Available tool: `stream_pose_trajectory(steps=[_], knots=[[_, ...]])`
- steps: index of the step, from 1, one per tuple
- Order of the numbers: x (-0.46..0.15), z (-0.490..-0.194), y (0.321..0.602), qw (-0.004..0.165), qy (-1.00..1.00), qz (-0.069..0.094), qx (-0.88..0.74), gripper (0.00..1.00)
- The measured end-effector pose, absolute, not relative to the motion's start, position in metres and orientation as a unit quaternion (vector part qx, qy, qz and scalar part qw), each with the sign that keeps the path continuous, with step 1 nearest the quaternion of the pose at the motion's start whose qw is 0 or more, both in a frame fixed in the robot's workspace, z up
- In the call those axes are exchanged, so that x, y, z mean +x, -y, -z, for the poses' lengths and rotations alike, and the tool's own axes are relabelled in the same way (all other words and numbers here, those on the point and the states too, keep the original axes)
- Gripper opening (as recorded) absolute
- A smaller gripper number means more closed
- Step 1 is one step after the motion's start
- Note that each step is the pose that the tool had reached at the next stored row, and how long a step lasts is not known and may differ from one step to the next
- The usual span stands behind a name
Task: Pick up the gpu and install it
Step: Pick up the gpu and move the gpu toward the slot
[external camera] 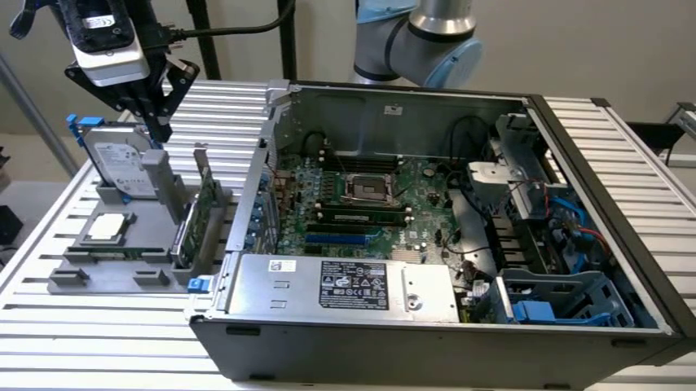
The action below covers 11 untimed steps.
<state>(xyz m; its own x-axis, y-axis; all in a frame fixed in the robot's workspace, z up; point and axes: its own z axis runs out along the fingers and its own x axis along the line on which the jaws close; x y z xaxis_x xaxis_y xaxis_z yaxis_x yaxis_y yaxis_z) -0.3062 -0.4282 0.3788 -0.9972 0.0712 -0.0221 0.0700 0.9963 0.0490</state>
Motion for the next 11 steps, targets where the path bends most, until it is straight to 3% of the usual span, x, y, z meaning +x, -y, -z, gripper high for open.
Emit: stream_pose_trajectory(steps=[4,7,10,11], knots=[[-0.3062,-0.3788,0.4282,0.012,-0.999,-0.024,0.035,0.18],[-0.3062,-0.3787,0.4283,0.012,-0.999,-0.024,0.035,0.36],[-0.3064,-0.3755,0.4289,0.012,-0.999,-0.024,0.035,0.42],[-0.3066,-0.3737,0.429,0.012,-0.999,-0.024,0.035,0.48]])
